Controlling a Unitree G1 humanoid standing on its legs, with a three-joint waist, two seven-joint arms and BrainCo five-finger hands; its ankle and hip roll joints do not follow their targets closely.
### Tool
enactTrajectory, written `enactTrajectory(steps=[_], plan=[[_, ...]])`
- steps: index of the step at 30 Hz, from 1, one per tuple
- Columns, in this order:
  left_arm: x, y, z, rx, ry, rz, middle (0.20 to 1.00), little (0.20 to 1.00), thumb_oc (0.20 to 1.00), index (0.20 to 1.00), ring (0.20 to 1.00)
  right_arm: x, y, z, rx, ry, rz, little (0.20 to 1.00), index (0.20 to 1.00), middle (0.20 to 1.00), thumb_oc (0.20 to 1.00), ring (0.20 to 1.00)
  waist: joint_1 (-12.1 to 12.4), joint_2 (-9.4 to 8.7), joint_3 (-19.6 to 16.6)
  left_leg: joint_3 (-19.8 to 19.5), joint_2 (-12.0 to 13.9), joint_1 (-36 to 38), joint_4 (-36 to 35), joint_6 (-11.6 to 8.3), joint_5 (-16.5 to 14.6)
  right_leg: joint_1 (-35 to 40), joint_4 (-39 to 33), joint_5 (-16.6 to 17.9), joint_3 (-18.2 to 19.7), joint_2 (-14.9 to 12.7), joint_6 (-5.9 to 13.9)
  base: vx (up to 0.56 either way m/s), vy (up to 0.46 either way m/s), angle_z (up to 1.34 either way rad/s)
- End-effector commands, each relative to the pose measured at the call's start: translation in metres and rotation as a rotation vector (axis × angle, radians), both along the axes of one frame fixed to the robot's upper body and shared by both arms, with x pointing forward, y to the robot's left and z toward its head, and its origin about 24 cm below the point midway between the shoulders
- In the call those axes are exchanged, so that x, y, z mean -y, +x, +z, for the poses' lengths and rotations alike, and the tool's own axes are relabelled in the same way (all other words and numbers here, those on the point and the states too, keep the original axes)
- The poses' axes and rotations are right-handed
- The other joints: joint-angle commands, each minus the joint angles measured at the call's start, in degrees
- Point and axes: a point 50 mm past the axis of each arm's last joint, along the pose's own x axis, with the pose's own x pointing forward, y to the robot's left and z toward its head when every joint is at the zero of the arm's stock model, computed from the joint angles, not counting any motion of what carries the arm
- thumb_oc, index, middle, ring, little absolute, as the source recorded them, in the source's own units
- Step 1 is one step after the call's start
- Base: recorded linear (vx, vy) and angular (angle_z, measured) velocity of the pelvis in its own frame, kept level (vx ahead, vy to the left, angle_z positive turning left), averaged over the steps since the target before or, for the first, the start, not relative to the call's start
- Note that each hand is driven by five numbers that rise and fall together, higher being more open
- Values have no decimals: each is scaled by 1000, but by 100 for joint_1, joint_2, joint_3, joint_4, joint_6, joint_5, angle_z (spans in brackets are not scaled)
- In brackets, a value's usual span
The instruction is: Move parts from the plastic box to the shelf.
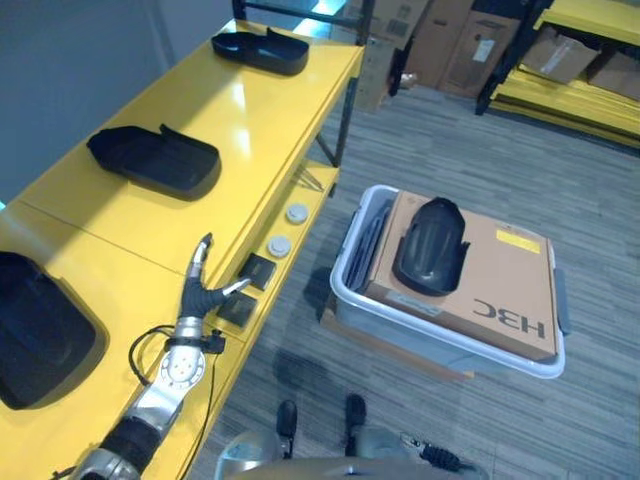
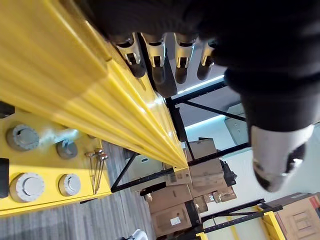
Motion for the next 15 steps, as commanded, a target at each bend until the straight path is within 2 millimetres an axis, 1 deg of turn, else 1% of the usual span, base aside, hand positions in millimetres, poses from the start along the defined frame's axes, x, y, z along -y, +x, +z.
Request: enactTrajectory(steps=[1, 3, 4, 7, 11, 12, 13, 14, 15], plan=[[15, -23, -60, -363, 26, -102, 1000, 1000, 1000, 1000, 1000, 9, 5, 3, 3, -34, 38, 1000, 1000, 1000, 1000, 1000, -185, -188, 109, 364, -19, 52, 221, -157, -855, 121, -323, -32, -228, -3, 85, 23, -85, -38], [13, -25, -66, -399, 31, -103, 1000, 1000, 1000, 1000, 1000, 8, 5, 3, 0, -37, 51, 1000, 1000, 1000, 1000, 1000, -182, -201, 97, 477, 27, 101, 228, -173, -888, 171, -410, 6, -306, -46, 112, 56, -150, -52], [6, -28, -71, -427, 49, -64, 1000, 1000, 1000, 1000, 1000, 7, 6, 3, -1, -47, 83, 1000, 1000, 1000, 1000, 1000, -165, -219, 92, 783, 132, 199, 240, -229, -937, 234, -545, 75, -587, -146, 170, 62, -199, -60], [-2, -28, -72, -444, 39, -25, 1000, 1000, 1000, 1000, 1000, 6, 9, 4, 1, -50, 109, 1000, 1000, 1000, 1000, 1000, -154, -224, 103, 985, 217, 281, 245, -271, -971, 280, -597, 74, -764, -178, 182, 44, -210, -58], [-7, -29, -79, -505, 12, 25, 1000, 1000, 1000, 1000, 1000, 9, 8, 4, -13, -65, 165, 1000, 1000, 1000, 1000, 1000, -196, -197, 91, 1063, 323, 285, 289, -338, -954, 407, -611, -96, -758, -77, 65, 44, -228, -25], [-10, -32, -85, -541, -3, 68, 1000, 1000, 1000, 1000, 1000, 11, 9, 5, 2, -88, 205, 1000, 1000, 1000, 1000, 1000, -212, -176, 93, 1052, 379, 263, 315, -384, -912, 467, -589, -182, -757, -26, -2, 44, -198, -6], [-12, -33, -87, -555, -12, 86, 1000, 1000, 1000, 1000, 1000, 12, 11, 6, 15, -98, 220, 1000, 1000, 1000, 1000, 1000, -218, -171, 95, 1038, 398, 255, 327, -403, -898, 494, -594, -206, -758, -6, -26, 86, -321, -3], [-20, -42, -99, -613, -49, 180, 1000, 1000, 1000, 1000, 1000, 13, 23, 12, 102, -128, 237, 1000, 1000, 1000, 1000, 1000, -248, -170, 97, 992, 459, 231, 418, -479, -877, 584, -646, -257, -778, 48, -106, 83, -263, 5], [-25, -50, -105, -642, -70, 229, 1000, 1000, 1000, 1000, 1000, 12, 34, 17, 166, -148, 238, 1000, 1000, 1000, 1000, 1000, -283, -172, 104, 988, 493, 204, 535, -511, -895, 608, -657, -277, -799, 56, -147, 88, -278, 9]])
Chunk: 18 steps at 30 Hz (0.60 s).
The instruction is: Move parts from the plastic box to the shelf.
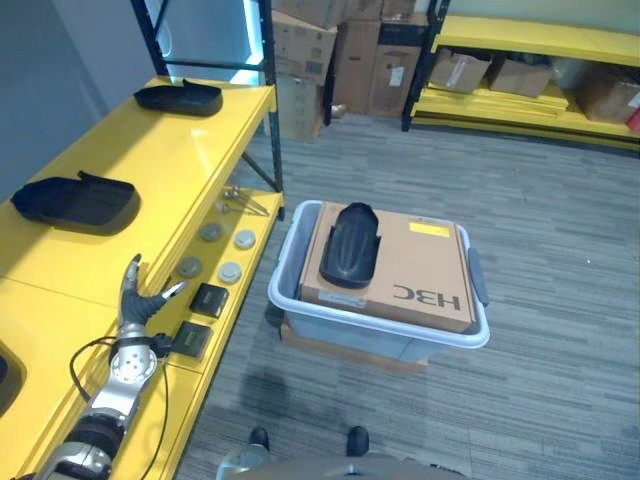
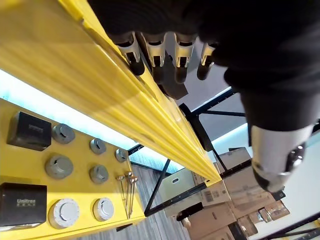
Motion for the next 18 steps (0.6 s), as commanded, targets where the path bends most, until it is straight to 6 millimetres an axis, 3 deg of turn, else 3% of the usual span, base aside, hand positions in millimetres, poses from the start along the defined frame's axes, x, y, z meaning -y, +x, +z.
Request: enactTrajectory(steps=[1, 3, 4, 5, 8, 9, 11, 12, 16, 18], plan=[[57, -47, -82, -392, -230, -63, 1000, 1000, 1000, 1000, 1000, -4, 71, 24, 299, -39, 79, 1000, 1000, 1000, 1000, 1000, -276, -176, 540, 185, -311, -39, 733, 440, -868, 62, 347, -552, -109, -151, -46, 47, -169, 7], [52, -55, -88, -425, -247, -28, 1000, 1000, 1000, 1000, 1000, -4, 91, 38, 419, -60, 76, 1000, 1000, 1000, 1000, 1000, -301, -220, 614, 136, -286, -315, 1282, 387, -880, 65, 372, -540, -102, -191, -116, 20, -112, -4], [50, -61, -95, -476, -262, -21, 1000, 1000, 1000, 1000, 1000, -5, 112, 58, 567, -58, 51, 1000, 1000, 1000, 1000, 1000, -314, -232, 716, -3, -273, -644, 1680, 312, -773, 68, 373, -521, -32, -171, -170, 6, -41, -12], [50, -63, -97, -489, -263, -21, 1000, 1000, 1000, 1000, 1000, -5, 117, 63, 606, -59, 48, 1000, 1000, 1000, 1000, 1000, -322, -226, 740, -18, -261, -709, 1683, 284, -715, 68, 370, -520, -11, -161, -172, 13, 11, -13], [54, -80, -110, -576, -301, -31, 1000, 1000, 1000, 1000, 1000, -10, 145, 99, 847, -74, 45, 1000, 1000, 1000, 1000, 1000, -382, -150, 809, 32, -172, -877, 1187, 142, -368, 142, 348, -585, 116, -109, -145, 57, 90, -10], [54, -82, -111, -586, -305, -34, 1000, 1000, 1000, 1000, 1000, -10, 146, 101, 866, -77, 43, 1000, 1000, 1000, 1000, 1000, -383, -147, 814, 31, -170, -875, 1155, 140, -354, 151, 356, -599, 126, -112, -142, 110, 131, 0], [56, -103, -123, -703, -354, -64, 1000, 1000, 1000, 1000, 1000, -12, 166, 144, 1096, -121, 33, 1000, 1000, 1000, 1000, 1000, -480, -132, 771, 30, -177, -686, 737, 212, -273, 73, 335, -587, 120, -112, -115, 84, 133, -5], [57, -104, -124, -707, -356, -69, 1000, 1000, 1000, 1000, 1000, -12, 167, 147, 1120, -123, 27, 1000, 1000, 1000, 1000, 1000, -485, -129, 769, 25, -176, -673, 712, 212, -263, 66, 337, -585, 117, -110, -114, 69, 87, -15], [57, -124, -132, -792, -462, -102, 1000, 1000, 1000, 1000, 1000, -10, 182, 215, 1398, -177, 69, 1000, 1000, 1000, 1000, 1000, -607, -104, 739, 46, -273, -374, 382, 250, -339, 22, 233, -555, 122, -57, -53, 107, 92, -9], [57, -127, -133, -799, -478, -97, 1000, 1000, 1000, 1000, 1000, -10, 184, 226, 1424, -184, 89, 1000, 1000, 1000, 1000, 1000, -610, -97, 736, 50, -295, -343, 317, 261, -342, 16, 204, -553, 125, -39, -48, 64, 61, 5]])
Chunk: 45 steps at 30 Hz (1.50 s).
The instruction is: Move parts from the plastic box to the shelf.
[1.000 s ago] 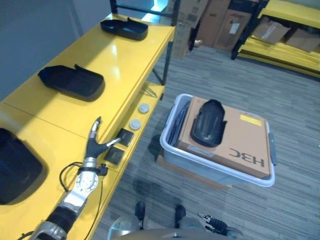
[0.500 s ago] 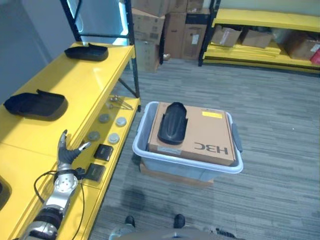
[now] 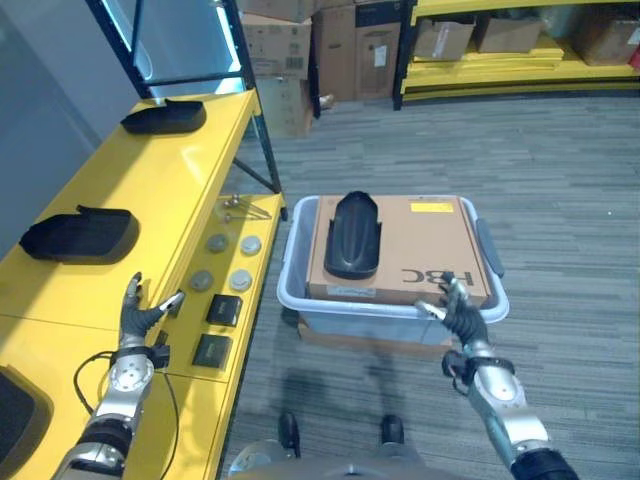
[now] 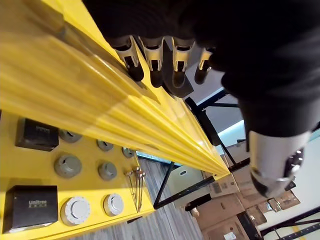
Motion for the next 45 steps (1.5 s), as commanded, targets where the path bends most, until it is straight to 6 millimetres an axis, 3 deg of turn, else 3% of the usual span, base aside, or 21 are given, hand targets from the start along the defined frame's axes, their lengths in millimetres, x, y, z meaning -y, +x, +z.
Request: enactTrajectory(steps=[1, 3, 6, 8, 10, 11, 13, 16, 18, 20, 21, 27, 29, 31, 38, 45], plan=[[62, -120, -110, -679, -280, -149, 1000, 1000, 1000, 1000, 1000, 0, 30, 59, 229, -62, -1, 1000, 1000, 1000, 1000, 1000, -223, -582, 555, -217, -25, 52, 171, 386, -162, 159, 172, -374, -236, 416, -162, 75, 47, -10], [63, -111, -104, -610, -229, -192, 1000, 1000, 1000, 1000, 1000, 1, 33, 63, 237, -61, -7, 1000, 1000, 1000, 1000, 1000, -185, -581, 552, -210, -42, 64, 93, 383, -142, 174, 129, -365, -262, 412, -152, 53, 16, -19], [72, -70, -74, -373, -167, -333, 1000, 1000, 1000, 1000, 1000, 2, 43, 76, 258, -65, -29, 1000, 1000, 1000, 1000, 1000, -43, -567, 558, -225, -69, -2, 26, 379, -112, 167, 52, -329, -347, 386, -137, -5, -13, 3], [79, -38, -38, -151, -102, -398, 1000, 1000, 1000, 1000, 1000, 4, 46, 79, 260, -72, -45, 1000, 1000, 1000, 1000, 1000, 67, -531, 584, -282, -77, -61, 16, 383, -98, 155, 32, -320, -430, 356, -137, -42, -22, 9], [84, -7, 20, 142, -110, -445, 1000, 1000, 1000, 1000, 1000, 3, 45, 76, 254, -71, -74, 1000, 1000, 1000, 1000, 1000, 241, -498, 578, -380, -72, -91, 7, 377, -84, 194, 14, -316, -546, 324, -144, -19, -35, 21], [83, -7, 20, 141, -110, -444, 1000, 1000, 1000, 1000, 1000, 3, 45, 76, 254, -70, -74, 1000, 1000, 1000, 1000, 1000, 239, -503, 577, -383, -73, -90, 8, 377, -84, 196, 14, -316, -549, 324, -144, 3, -50, 23], [95, 9, 90, 437, -118, -513, 1000, 1000, 1000, 1000, 1000, -1, 37, 67, 227, -60, -101, 1000, 1000, 1000, 1000, 1000, 400, -514, 542, -492, -57, -103, 21, 370, -57, 263, 14, -305, -676, 295, -148, 37, -96, 15], [108, 8, 133, 638, -109, -598, 1000, 1000, 1000, 1000, 1000, -7, 32, 53, 188, -50, -112, 1000, 1000, 1000, 1000, 1000, 476, -566, 487, -560, -31, -86, 27, 353, -35, 339, 14, -293, -767, 282, -146, 61, -84, 30], [120, 10, 146, 665, -116, -652, 1000, 1000, 1000, 1000, 1000, -12, 31, 43, 154, -63, -113, 1000, 1000, 1000, 1000, 1000, 489, -607, 431, -573, -8, -41, 14, 333, -28, 377, 14, -274, -787, 284, -124, 90, -58, 31], [125, 14, 140, 594, -94, -665, 1000, 1000, 1000, 1000, 1000, -13, 32, 40, 145, -77, -105, 1000, 1000, 1000, 1000, 1000, 471, -631, 412, -555, 3, -18, 5, 323, -42, 362, 14, -262, -767, 290, -108, 55, -21, -6], [125, 17, 122, 455, -102, -665, 1000, 1000, 1000, 1000, 1000, -11, 34, 43, 154, -107, -107, 1000, 1000, 1000, 1000, 1000, 455, -644, 417, -528, 15, -13, -2, 319, -52, 330, 14, -252, -739, 292, -102, 18, 5, -7], [119, 14, 76, 233, 3, -641, 1000, 1000, 1000, 1000, 1000, 0, 45, 57, 199, -188, -145, 1000, 1000, 1000, 1000, 1000, 465, -653, 511, -486, 9, -87, -7, 325, -66, 223, 14, -231, -684, 300, -81, -13, 12, -10], [109, 11, 44, 92, 19, -618, 1000, 1000, 1000, 1000, 1000, 10, 63, 77, 250, -237, -213, 1000, 1000, 1000, 1000, 1000, 503, -637, 661, -512, -11, -211, -7, 329, -48, 103, 14, -202, -664, 295, -73, -74, 34, -1], [103, 12, 30, 27, 13, -590, 1000, 1000, 1000, 1000, 1000, 15, 78, 97, 282, -250, -236, 1000, 1000, 1000, 1000, 1000, 522, -615, 807, -539, -27, -322, -7, 330, -25, 0, 14, -175, -664, 293, -71, -79, 31, -1], [97, 20, 9, -67, 41, -557, 1000, 1000, 1000, 1000, 1000, 32, 111, 143, 309, -275, -313, 1000, 1000, 1000, 1000, 1000, 583, -544, 1253, -669, -80, -692, -7, 311, 68, -356, 14, -74, -652, 297, -77, -79, 24, 6], [96, 28, -1, -105, 13, -498, 1000, 1000, 1000, 1000, 1000, 52, 131, 156, 193, -321, -374, 1000, 1000, 1000, 1000, 1000, 684, -442, 1569, -786, -120, -912, -7, 293, 118, -592, 81, -56, -727, 264, -86, -33, 27, 9]])
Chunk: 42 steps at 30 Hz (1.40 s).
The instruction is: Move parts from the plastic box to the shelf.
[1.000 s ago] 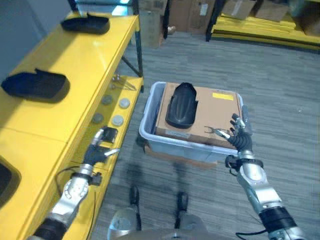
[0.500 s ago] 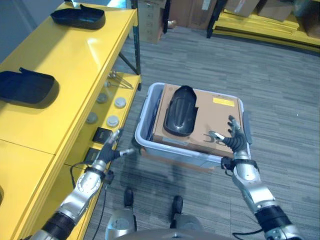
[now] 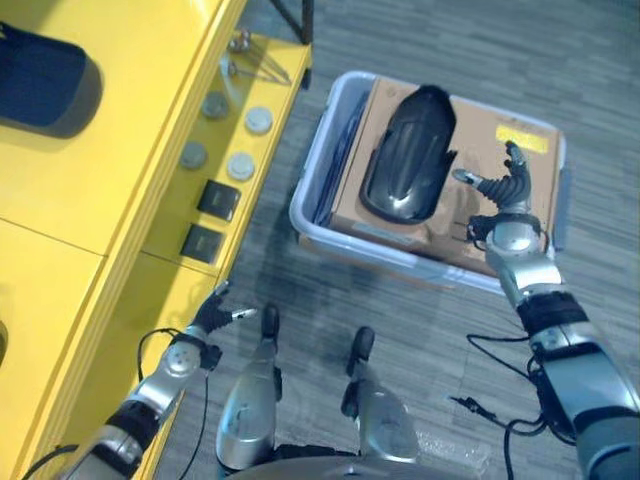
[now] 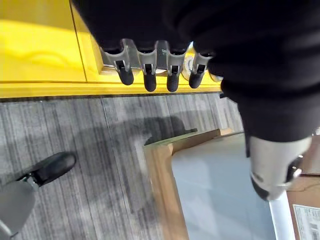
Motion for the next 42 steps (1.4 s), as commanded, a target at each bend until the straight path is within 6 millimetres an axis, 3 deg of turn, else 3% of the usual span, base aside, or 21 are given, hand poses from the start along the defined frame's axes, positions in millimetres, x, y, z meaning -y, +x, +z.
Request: enactTrajectory(steps=[1, 14, 15, 16, 19, 26, 29, 33, 36, 42], plan=[[6, 1, -3, 19, -38, 15, 1000, 1000, 1000, 1000, 1000, 17, -1, 30, 33, -95, -23, 1000, 1000, 1000, 1000, 1000, 55, -29, -172, -156, -194, 168, -44, 68, -769, 109, 77, -609, -66, 122, -25, -30, 25, 7], [-9, -12, -27, -97, -51, 102, 1000, 1000, 1000, 1000, 1000, 34, 17, 45, -251, -252, 22, 1000, 1000, 1000, 1000, 1000, 326, 180, 161, -363, -287, -215, -44, 29, -581, -266, 170, -551, -327, -8, 38, -29, 5, 6], [-10, -13, -28, -99, -57, 104, 1000, 1000, 1000, 1000, 1000, 36, 18, 47, -280, -276, 23, 507, 507, 507, 507, 507, 355, 197, 179, -379, -295, -242, -44, 23, -567, -286, 172, -547, -356, -19, 42, -42, -5, 14], [-11, -15, -29, -103, -58, 102, 1000, 1000, 1000, 1000, 1000, 38, 19, 50, -322, -305, 21, 200, 200, 200, 200, 200, 396, 215, 180, -409, -305, -261, -44, 14, -553, -297, 175, -549, -393, -30, 40, -35, 1, 24], [-11, -16, -30, -108, -71, 104, 1000, 1000, 1000, 1000, 1000, 43, 18, 48, -402, -345, 6, 200, 200, 200, 200, 200, 419, 227, 176, -420, -304, -272, -44, 1, -534, -294, 181, -551, -436, -42, 36, -15, 5, 11], [-11, -17, -27, -92, -79, 77, 1000, 1000, 1000, 1000, 1000, 77, 1, 34, -718, -604, -146, 200, 200, 200, 200, 200, 522, 152, 109, -420, -260, -166, -44, -13, -550, -139, 183, -571, -577, -48, 48, -12, -30, 9], [-15, -18, -25, -97, -113, 101, 1000, 1000, 1000, 1000, 1000, 83, -5, 21, -805, -503, -97, 200, 200, 200, 200, 200, 533, 77, 18, -416, -241, -90, -44, -24, -572, -47, 160, -574, -593, -27, 46, -8, -60, 7], [-14, -9, -7, -36, -152, 17, 1000, 1000, 1000, 1000, 1000, 99, -27, -19, -933, -420, -91, 200, 200, 200, 200, 200, 546, -105, -246, -343, -168, 163, -44, -42, -675, 202, 120, -598, -652, -7, 33, 7, -80, 4], [1, 2, 18, 19, -183, -100, 1000, 1000, 1000, 1000, 1000, 106, -43, -46, -866, -469, -101, 200, 200, 200, 200, 200, 500, -240, -562, -235, -105, 459, -44, -56, -762, 511, 59, -609, -692, 24, 23, 39, -112, 7], [23, 15, 56, 91, -282, -181, 1000, 1000, 1000, 1000, 1000, 90, -45, -49, -653, -645, -89, 200, 200, 200, 200, 200, 289, -375, -1018, -28, -34, 876, -44, -41, -893, 858, 26, -644, -593, 49, 20, 48, -57, -8]])
